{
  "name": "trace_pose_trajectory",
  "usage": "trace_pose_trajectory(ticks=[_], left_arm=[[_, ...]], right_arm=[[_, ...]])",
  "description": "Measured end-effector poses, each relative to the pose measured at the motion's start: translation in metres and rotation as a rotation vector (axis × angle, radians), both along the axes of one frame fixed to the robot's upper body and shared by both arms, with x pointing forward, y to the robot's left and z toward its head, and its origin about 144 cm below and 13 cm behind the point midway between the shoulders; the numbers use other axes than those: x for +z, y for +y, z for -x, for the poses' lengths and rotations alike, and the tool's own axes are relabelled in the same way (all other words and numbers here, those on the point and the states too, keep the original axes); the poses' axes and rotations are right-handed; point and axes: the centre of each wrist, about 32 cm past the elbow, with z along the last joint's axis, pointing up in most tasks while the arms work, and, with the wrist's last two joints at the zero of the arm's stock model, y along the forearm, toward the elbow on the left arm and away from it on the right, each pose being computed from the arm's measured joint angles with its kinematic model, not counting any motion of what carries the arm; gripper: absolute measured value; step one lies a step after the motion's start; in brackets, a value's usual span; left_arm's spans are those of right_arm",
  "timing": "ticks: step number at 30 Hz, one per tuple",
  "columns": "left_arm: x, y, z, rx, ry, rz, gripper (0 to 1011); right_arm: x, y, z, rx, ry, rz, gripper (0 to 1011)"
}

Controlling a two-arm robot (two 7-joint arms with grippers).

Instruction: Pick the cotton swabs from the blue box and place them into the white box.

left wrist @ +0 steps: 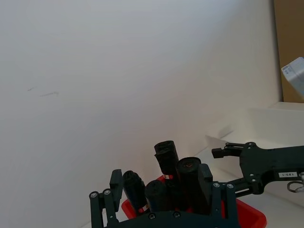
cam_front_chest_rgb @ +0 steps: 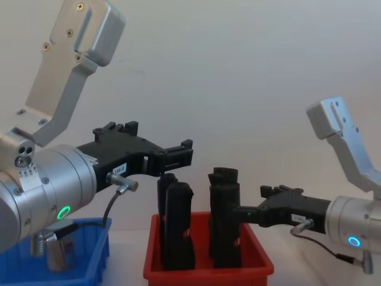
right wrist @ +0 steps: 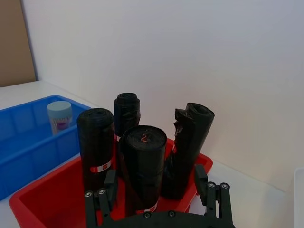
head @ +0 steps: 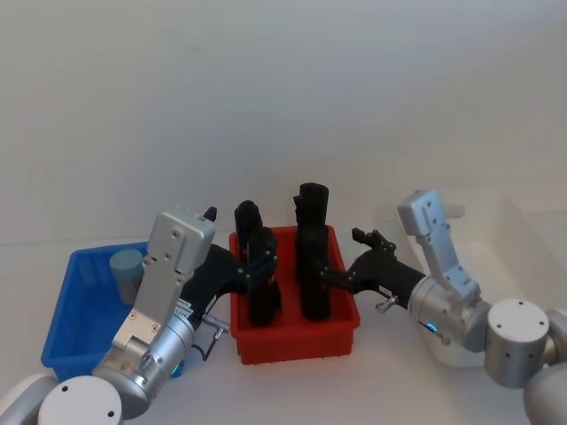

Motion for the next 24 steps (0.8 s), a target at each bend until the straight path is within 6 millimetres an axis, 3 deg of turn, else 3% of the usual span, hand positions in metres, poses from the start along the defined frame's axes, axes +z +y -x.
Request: trace_pose_trajectory(ticks=[24], left_arm=[[0.000,0.000,0.000,0.000,0.000,0.000,1004]], right_arm=[[-0.004,0.016,-0.037,0.097,0.031,-0.002,981]])
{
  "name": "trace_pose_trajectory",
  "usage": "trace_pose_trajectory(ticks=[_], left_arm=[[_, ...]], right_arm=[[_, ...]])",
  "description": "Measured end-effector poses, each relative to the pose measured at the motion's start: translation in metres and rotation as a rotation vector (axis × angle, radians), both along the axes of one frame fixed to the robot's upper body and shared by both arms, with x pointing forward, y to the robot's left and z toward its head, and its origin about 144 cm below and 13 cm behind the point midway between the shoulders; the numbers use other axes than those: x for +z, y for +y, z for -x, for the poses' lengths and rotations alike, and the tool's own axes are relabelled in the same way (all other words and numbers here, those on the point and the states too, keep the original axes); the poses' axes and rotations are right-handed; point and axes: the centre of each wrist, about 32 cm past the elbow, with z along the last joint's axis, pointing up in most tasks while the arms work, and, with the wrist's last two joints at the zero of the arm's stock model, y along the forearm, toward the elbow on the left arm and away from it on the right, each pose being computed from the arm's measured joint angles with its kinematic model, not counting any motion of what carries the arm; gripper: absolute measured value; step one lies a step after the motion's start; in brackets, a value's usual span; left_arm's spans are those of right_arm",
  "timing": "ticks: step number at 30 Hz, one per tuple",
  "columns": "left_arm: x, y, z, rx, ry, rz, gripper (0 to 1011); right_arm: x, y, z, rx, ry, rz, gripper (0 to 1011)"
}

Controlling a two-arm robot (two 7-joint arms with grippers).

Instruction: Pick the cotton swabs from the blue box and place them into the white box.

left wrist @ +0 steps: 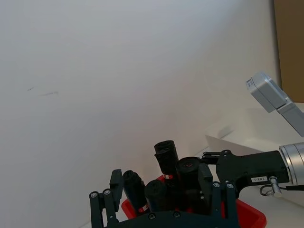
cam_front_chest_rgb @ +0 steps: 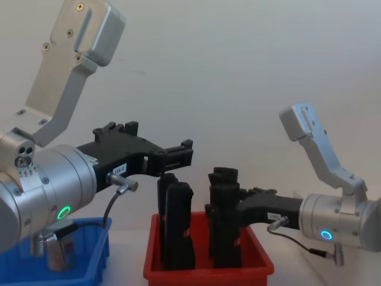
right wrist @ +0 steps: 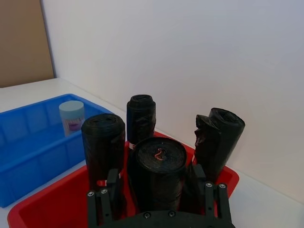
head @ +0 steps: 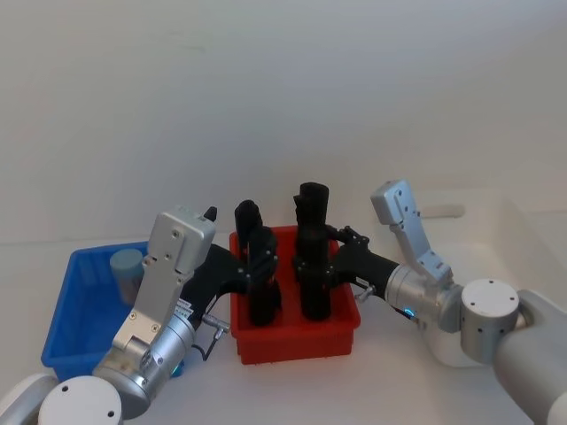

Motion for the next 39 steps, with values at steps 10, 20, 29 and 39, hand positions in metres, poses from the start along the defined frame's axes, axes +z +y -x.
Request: trace_pose_trajectory(ticks=[10,20,29,39], left_arm=[[0.000,0.000,0.000,0.000,0.000,0.000,1004],[0.000,0.000,0.000,0.000,0.000,0.000,1004],[0.000,0.000,0.000,0.000,0.000,0.000,1004],[0.000,0.000,0.000,0.000,0.000,0.000,1004]], right_arm=[[0.002,0.005,-0.006,0.026,0.000,-0.002,732],[0.006,0.007,-0.010,0.029,-0.015,-0.006,509],[0.014,0.006,-0.014,0.004,-0.079,-0.037,504],[0.037,0.003,-0.002,-0.056,-0.172,-0.085,504]])
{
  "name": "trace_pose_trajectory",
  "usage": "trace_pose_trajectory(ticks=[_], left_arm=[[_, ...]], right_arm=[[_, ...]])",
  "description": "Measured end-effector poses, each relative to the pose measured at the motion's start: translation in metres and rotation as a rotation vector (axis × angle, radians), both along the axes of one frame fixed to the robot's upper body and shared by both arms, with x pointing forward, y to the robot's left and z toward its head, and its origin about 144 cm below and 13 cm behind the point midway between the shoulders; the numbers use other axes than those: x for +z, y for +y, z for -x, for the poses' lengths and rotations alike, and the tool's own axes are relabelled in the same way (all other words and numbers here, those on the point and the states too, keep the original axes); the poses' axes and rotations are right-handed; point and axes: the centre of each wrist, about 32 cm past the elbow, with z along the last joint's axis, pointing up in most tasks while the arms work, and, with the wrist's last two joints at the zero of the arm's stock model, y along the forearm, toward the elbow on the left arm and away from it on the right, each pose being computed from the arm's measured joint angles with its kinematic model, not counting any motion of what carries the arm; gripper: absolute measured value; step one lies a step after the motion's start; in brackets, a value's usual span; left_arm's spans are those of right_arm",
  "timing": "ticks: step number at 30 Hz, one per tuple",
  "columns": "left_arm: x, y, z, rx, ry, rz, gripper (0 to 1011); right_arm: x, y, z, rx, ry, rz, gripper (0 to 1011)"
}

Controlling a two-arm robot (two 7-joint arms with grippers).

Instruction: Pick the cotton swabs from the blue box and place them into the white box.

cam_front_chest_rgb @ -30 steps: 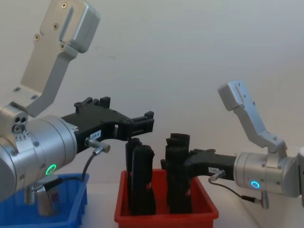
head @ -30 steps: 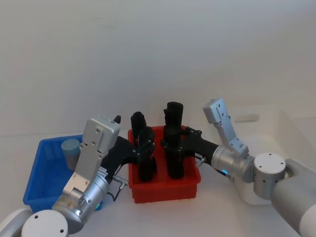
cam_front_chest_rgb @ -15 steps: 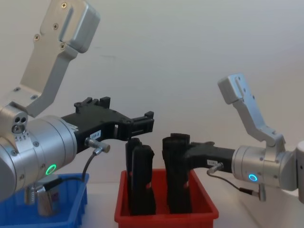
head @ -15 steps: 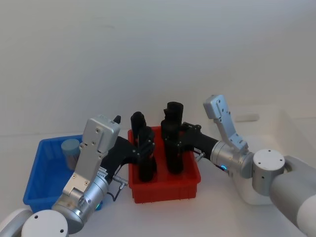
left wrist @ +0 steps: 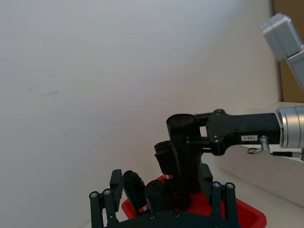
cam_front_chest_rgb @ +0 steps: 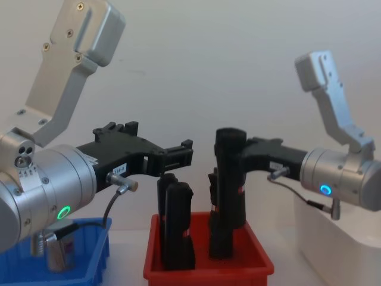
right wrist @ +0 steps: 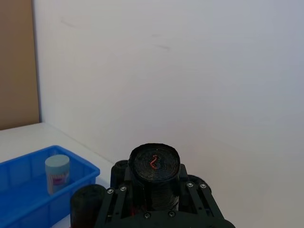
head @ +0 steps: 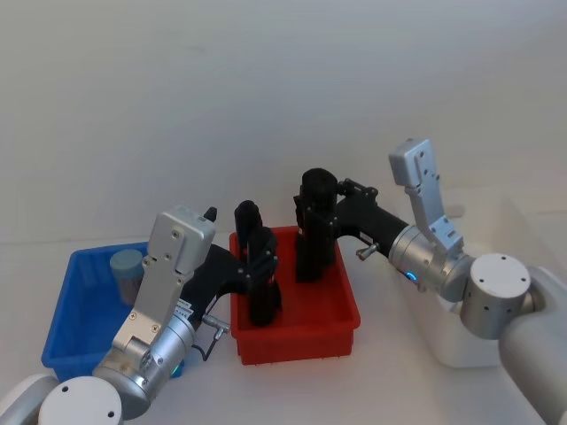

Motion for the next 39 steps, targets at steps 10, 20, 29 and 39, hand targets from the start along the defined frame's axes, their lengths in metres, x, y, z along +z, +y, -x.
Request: trace_pose_trajectory(ticks=[10,20,29,39], left_arm=[[0.000,0.000,0.000,0.000,0.000,0.000,1004],[0.000,0.000,0.000,0.000,0.000,0.000,1004],[0.000,0.000,0.000,0.000,0.000,0.000,1004],[0.000,0.000,0.000,0.000,0.000,0.000,1004]], right_arm=[[0.029,-0.003,0.028,-0.083,-0.065,-0.031,504],[0.050,-0.011,0.053,-0.199,-0.091,-0.041,504],[0.059,-0.026,0.067,-0.310,-0.084,-0.036,504],[0.058,-0.046,0.074,-0.424,-0.060,-0.020,504]])
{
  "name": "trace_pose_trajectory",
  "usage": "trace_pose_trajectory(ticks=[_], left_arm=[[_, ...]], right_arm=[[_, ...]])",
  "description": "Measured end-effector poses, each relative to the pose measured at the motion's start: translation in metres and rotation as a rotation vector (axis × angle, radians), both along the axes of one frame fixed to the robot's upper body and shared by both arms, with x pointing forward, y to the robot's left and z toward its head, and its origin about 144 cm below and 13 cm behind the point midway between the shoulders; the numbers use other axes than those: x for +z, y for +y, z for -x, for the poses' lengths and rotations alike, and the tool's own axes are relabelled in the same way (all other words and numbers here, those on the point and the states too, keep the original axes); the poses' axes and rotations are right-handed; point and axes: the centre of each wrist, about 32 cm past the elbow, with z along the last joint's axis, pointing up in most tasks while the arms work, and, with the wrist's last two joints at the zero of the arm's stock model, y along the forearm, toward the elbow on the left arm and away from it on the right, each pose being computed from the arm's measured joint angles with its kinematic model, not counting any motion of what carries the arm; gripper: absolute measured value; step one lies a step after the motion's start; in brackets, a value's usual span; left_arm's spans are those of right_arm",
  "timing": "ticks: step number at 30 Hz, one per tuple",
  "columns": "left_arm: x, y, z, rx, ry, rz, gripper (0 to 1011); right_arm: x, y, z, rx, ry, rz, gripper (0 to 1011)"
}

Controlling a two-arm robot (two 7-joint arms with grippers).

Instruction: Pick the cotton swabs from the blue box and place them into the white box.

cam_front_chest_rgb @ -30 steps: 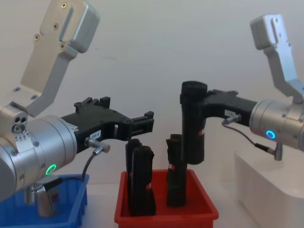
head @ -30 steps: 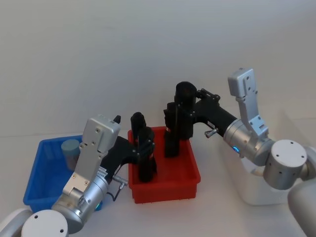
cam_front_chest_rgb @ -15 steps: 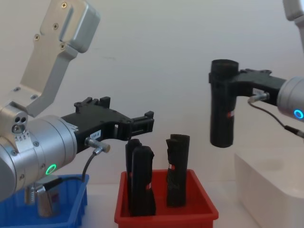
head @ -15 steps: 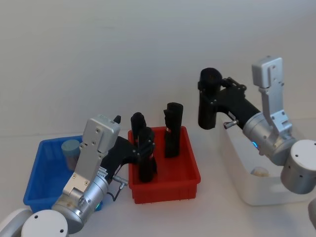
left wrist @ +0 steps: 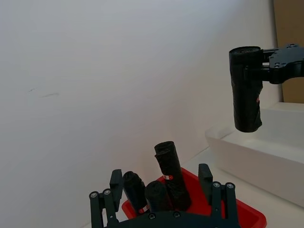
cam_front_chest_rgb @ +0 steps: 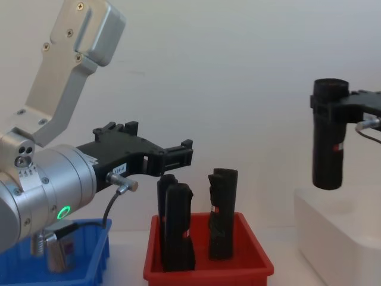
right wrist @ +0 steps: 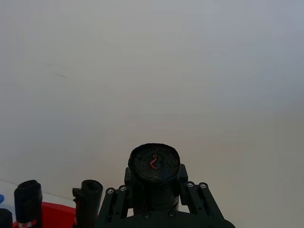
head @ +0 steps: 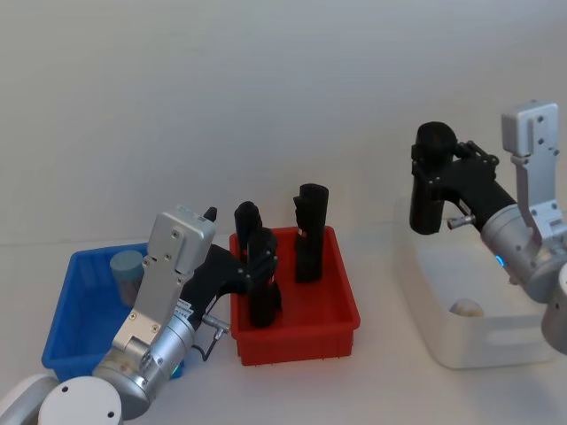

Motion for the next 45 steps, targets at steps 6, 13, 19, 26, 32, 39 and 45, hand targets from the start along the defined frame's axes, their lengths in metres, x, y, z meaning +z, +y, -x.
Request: trace_pose_trajectory(ticks=[6,13,19,26,32,39,45], left_arm=[[0.000,0.000,0.000,0.000,0.000,0.000,1004],[0.000,0.000,0.000,0.000,0.000,0.000,1004],[0.000,0.000,0.000,0.000,0.000,0.000,1004],[0.000,0.000,0.000,0.000,0.000,0.000,1004],[0.000,0.000,0.000,0.000,0.000,0.000,1004],[0.000,0.000,0.000,0.000,0.000,0.000,1004],[0.000,0.000,0.000,0.000,0.000,0.000,1004]], right_arm=[[-0.005,-0.013,0.001,-0.059,0.021,0.009,504],[-0.015,-0.023,-0.001,-0.090,0.046,0.013,504],[-0.023,-0.029,-0.003,-0.095,0.058,0.010,652],[-0.032,-0.033,-0.007,-0.081,0.067,0.006,863],[-0.035,-0.033,-0.009,-0.071,0.065,0.004,1002],[-0.036,-0.033,-0.010,-0.056,0.055,0.003,1002],[-0.037,-0.033,-0.010,-0.050,0.051,0.003,1002]])
